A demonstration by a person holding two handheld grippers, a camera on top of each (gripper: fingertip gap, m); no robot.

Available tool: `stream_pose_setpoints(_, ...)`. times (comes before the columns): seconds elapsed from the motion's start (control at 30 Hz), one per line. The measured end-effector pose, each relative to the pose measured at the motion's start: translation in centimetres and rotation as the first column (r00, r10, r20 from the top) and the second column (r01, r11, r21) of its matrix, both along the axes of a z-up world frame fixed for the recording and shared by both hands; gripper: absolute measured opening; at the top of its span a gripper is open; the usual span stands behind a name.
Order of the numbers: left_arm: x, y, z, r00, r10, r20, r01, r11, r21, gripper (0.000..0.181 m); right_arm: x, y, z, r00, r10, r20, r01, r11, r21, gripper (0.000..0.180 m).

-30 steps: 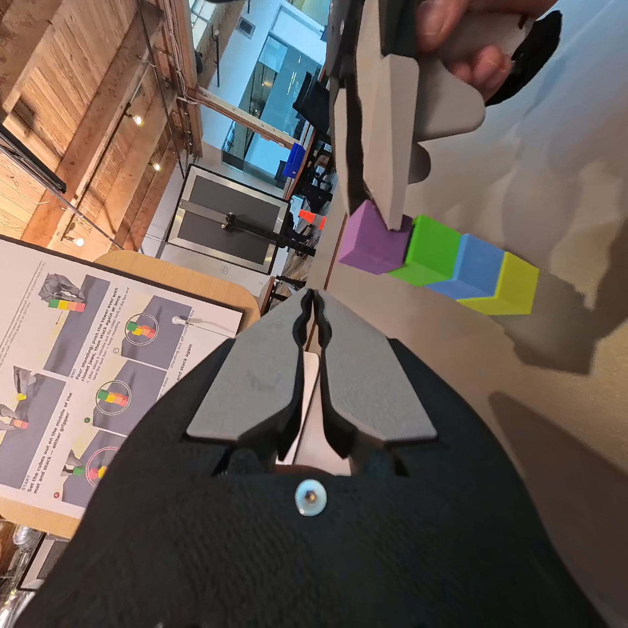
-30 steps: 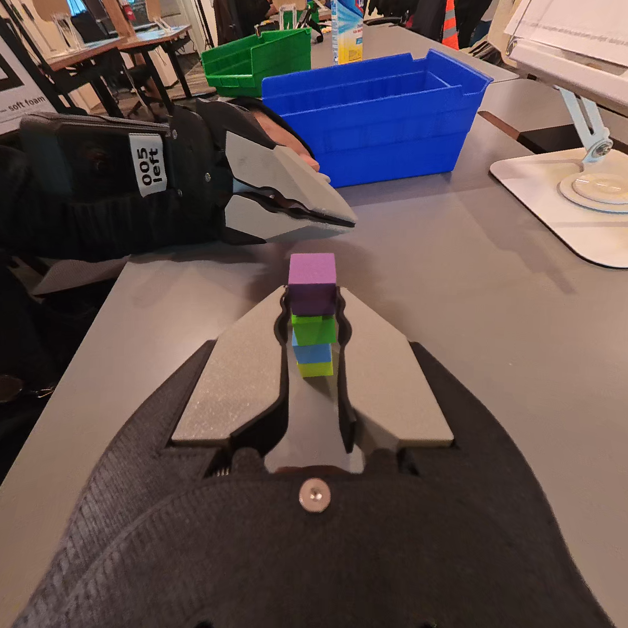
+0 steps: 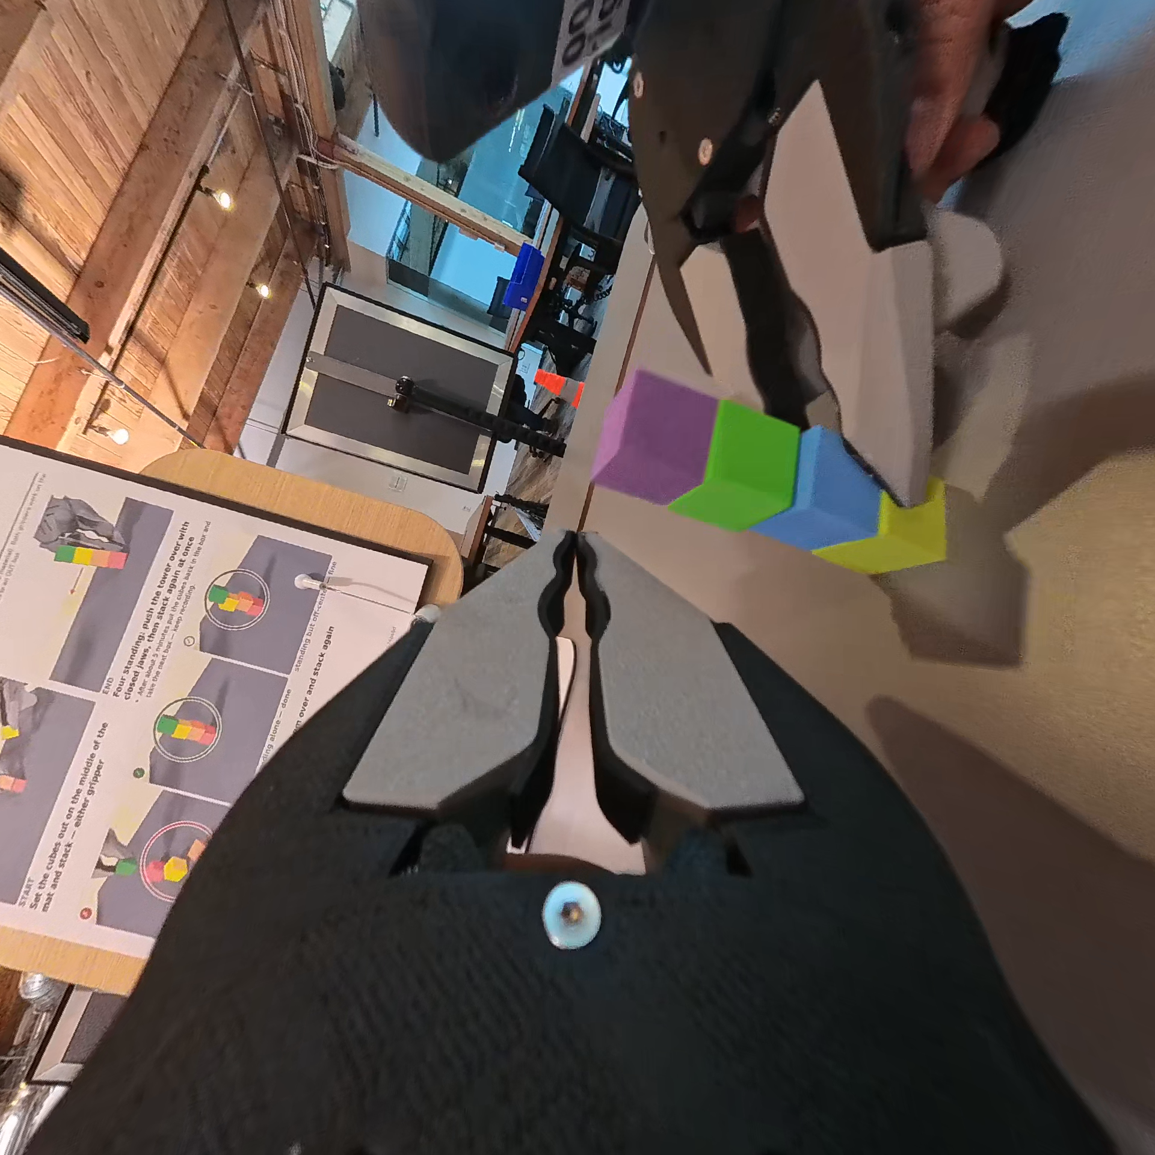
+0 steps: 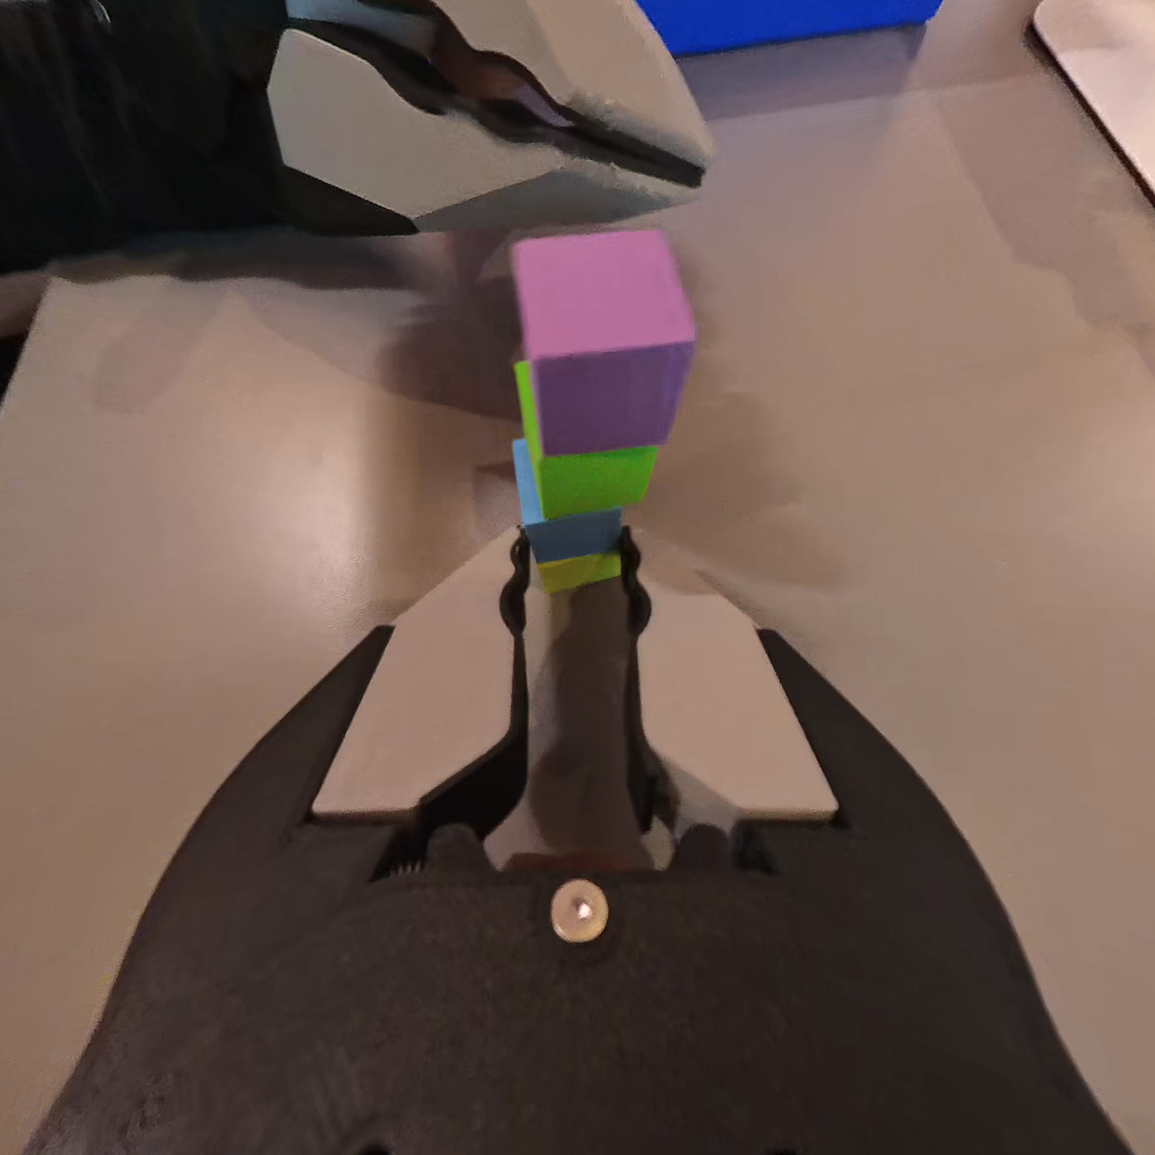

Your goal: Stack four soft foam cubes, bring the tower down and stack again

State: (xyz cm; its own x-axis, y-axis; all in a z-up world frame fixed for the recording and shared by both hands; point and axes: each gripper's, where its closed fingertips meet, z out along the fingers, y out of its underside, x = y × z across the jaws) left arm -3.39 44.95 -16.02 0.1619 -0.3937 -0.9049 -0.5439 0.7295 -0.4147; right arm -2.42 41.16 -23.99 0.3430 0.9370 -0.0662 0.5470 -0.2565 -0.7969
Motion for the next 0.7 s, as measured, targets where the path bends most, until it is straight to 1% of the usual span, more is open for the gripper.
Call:
stream_pose_setpoints(0.07, -0.1, 0.1, 0.0, 1.0, 0.003, 0.001, -0.003, 1.0, 0.0, 0.0, 0.1, 0.5, 0.6, 1.0, -0.019, 0.01, 0.018, 0.998, 0.067, 0.026)
stream_pose_setpoints(0.13, -0.3, 0.5, 0.2, 1.0, 0.023, 0.006, -0.023, 1.0, 0.008, 0.0, 0.1, 0.7, 2.1, 0.999, -0.029, -0.041, 0.034, 0.993, 0.115, 0.026)
stream_pose_setpoints(0.2, -0.8, 1.2, 0.6, 0.998, 0.059, 0.025, -0.059, 0.998, 0.009, 0.0, 0.4, 1.2, 3.5, 0.993, -0.058, -0.101, 0.071, 0.988, 0.135, 0.026)
stream_pose_setpoints(0.27, -1.2, 1.8, 0.8, 0.996, 0.081, 0.042, -0.08, 0.997, -0.021, 0.0, 1.0, 1.5, 4.1, 0.988, -0.078, -0.132, 0.095, 0.987, 0.129, 0.027)
stream_pose_setpoints(0.4, -1.4, 2.3, -0.1, 0.996, 0.087, 0.023, -0.086, 0.995, -0.05, 0.0, 1.4, 1.3, 2.7, 0.988, -0.085, -0.131, 0.086, 0.996, 0.001, 0.039)
stream_pose_setpoints(0.43, -1.3, 2.3, -0.5, 0.996, 0.089, 0.008, -0.089, 0.995, -0.051, 0.0, 1.5, 1.2, 1.8, 0.989, -0.094, -0.11, 0.089, 0.994, -0.056, 0.04)
stream_pose_setpoints(0.5, -1.1, 2.3, -1.0, 0.996, 0.086, -0.012, -0.086, 0.995, -0.049, 0.0, 2.1, 1.5, -0.9, 0.99, -0.139, -0.002, 0.137, 0.978, -0.159, 0.043)
stream_pose_setpoints(0.53, -1.1, 2.2, -1.1, 0.996, 0.084, -0.018, -0.085, 0.995, -0.049, 0.0, 1.9, 1.6, -0.9, 0.989, -0.144, -0.012, 0.14, 0.975, -0.171, 0.042)
stream_pose_setpoints(0.57, -1.1, 2.2, -1.1, 0.996, 0.082, -0.019, -0.083, 0.995, -0.05, 0.0, 1.7, 1.4, -0.7, 0.991, -0.134, -0.023, 0.127, 0.975, -0.181, 0.046)
stream_pose_setpoints(0.7, -1.1, 2.1, -1.0, 0.997, 0.078, -0.014, -0.078, 0.995, -0.054, 0.0, 1.8, 1.5, -1.1, 0.992, -0.126, 0.025, 0.128, 0.984, -0.126, 0.041)
